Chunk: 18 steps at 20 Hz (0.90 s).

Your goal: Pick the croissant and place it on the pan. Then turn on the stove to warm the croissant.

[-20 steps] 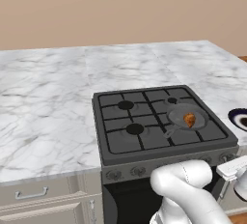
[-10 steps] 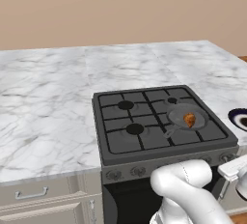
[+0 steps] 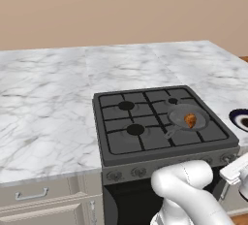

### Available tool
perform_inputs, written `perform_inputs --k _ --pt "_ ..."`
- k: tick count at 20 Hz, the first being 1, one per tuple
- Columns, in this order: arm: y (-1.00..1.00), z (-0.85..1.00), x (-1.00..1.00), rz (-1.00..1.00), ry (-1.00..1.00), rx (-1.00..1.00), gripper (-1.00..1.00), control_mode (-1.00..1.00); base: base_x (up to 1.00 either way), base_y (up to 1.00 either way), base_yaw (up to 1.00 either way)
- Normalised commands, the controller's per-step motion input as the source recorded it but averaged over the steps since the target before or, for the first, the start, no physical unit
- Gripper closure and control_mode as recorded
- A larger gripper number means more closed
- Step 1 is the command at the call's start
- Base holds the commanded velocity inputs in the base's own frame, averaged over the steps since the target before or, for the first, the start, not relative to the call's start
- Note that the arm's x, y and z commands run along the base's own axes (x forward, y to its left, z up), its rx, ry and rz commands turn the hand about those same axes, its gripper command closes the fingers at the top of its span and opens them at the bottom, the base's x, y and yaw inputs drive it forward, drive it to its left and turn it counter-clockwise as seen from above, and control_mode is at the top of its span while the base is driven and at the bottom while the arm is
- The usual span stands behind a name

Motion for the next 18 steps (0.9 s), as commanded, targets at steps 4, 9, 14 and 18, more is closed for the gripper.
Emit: perform_inputs --k 4,9,14,18 --pt "0.18 0.0 0.0 0.09 -0.06 -0.27 1.0 -1.0 0.0 0.0 0.0" --pt "0.22 0.0 0.0 0.12 -0.02 -0.3 1.0 -1.0 0.0 0.0 0.0" --pt "0.39 0.03 0.0 0.17 0.07 -0.33 1.0 -1.0 0.0 0.0 0.0" --pt "0.44 0.1 0.0 0.19 0.17 -0.34 1.0 -1.0 0.0 0.0 0.0"
